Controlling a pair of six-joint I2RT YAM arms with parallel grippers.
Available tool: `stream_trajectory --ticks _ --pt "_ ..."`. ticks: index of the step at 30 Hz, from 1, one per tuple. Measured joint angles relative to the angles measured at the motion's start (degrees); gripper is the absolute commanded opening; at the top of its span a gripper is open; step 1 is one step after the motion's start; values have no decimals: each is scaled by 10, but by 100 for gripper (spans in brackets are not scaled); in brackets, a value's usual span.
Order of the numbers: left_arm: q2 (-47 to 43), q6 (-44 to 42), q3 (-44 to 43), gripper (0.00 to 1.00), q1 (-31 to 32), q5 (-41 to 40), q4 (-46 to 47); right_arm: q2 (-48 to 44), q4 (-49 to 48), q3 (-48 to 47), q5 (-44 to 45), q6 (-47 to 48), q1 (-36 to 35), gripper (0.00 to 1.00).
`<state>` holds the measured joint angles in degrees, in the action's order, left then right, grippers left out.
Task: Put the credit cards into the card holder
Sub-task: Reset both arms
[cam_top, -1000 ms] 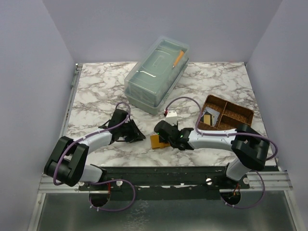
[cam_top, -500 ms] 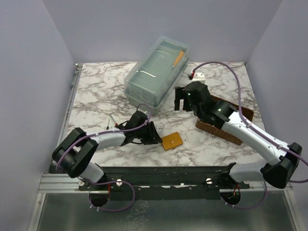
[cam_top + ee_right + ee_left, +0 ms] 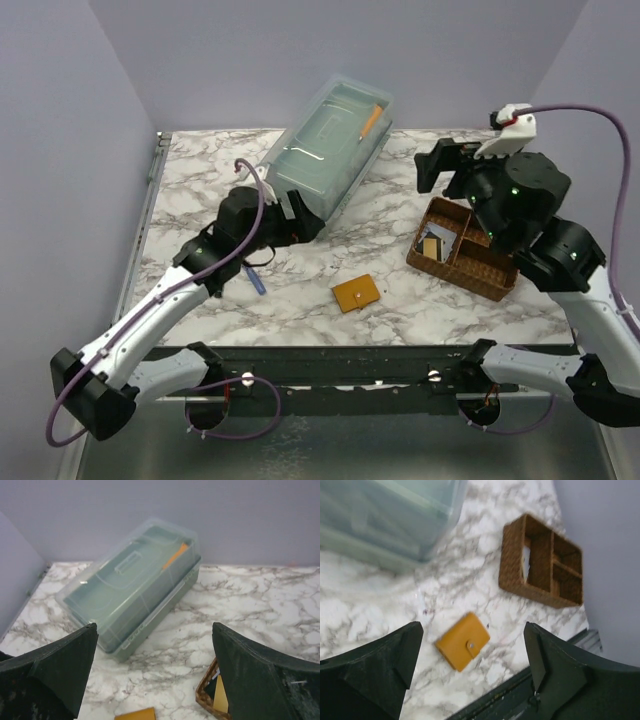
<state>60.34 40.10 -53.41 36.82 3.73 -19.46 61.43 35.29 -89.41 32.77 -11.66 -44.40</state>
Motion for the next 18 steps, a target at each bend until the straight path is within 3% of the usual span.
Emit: stream_trajectory --ticks 9,18 --pt "-36 -120 -214 95 -5 -69 -12 -51 -68 -43 1 74 0 100" --pt "-47 -192 -280 98 -5 -90 7 -79 -112 -39 -10 97 0 100"
